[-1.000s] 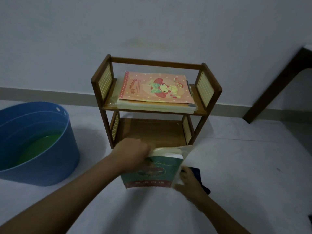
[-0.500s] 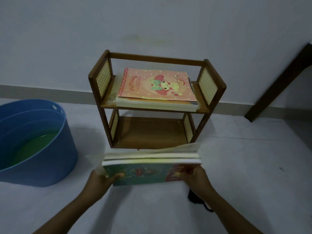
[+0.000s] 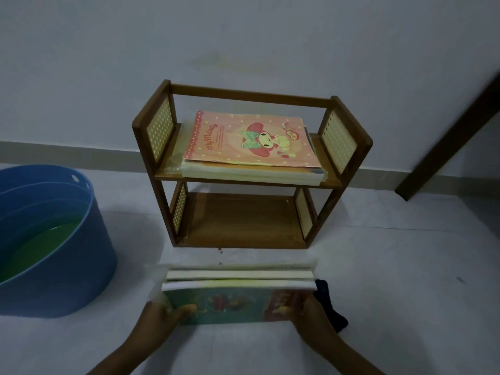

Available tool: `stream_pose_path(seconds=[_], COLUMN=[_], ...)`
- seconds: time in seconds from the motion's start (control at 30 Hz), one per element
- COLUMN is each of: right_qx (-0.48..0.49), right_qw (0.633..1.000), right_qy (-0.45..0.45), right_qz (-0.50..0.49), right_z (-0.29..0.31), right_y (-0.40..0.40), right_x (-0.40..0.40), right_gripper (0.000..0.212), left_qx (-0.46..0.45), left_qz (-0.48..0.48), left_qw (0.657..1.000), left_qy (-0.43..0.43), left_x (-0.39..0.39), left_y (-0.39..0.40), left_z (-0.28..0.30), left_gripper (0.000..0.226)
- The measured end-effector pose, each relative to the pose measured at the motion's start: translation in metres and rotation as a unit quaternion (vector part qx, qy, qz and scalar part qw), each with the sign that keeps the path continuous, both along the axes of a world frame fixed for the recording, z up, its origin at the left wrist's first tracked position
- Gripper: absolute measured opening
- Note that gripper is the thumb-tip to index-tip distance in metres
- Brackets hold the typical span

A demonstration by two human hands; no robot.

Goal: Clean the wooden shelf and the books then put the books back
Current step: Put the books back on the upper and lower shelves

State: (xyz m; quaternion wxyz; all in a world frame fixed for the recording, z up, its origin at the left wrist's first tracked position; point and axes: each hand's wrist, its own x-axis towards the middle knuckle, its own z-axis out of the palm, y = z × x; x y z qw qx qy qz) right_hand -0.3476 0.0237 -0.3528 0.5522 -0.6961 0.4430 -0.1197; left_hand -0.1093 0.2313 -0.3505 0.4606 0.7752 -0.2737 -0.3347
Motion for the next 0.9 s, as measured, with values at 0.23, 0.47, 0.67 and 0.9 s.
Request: stream_pose_path(seconds=[0.23,0.47,0.67,0.9], right_qx=[0.106,0.059,-0.01,-0.11], right_qw=[0.993,0.996,0.996,0.993], right_qy=[-0.029,-0.003,0.066,0.028], right_qz=[-0.043,-0.072,-0.064,-0.032], right_z=[0.006,0.024,-0.001,-0.036], right_y=[-0.026,-0.1,-0.141,-0.133], right_x=[0.009,0.068,0.112,0.11], right_gripper=[0.035,0.031,0.033,0.039], left_qx=[0.051,0.058,0.069,0.032], left_qz=[0.02,-0.067,0.005,-0.036], left_qw=[0.998,0.996,0.997,0.999], left_qy=[-0.016,0.003,-0.034,-0.007], left_x=[0.024,0.066,0.092,0.101], left_y=[-0.045,-0.117,-0.16,-0.152], left_z=[0.016,0.033,-0.002,-0.026], left_gripper=[0.019,0.022,0.014,0.032])
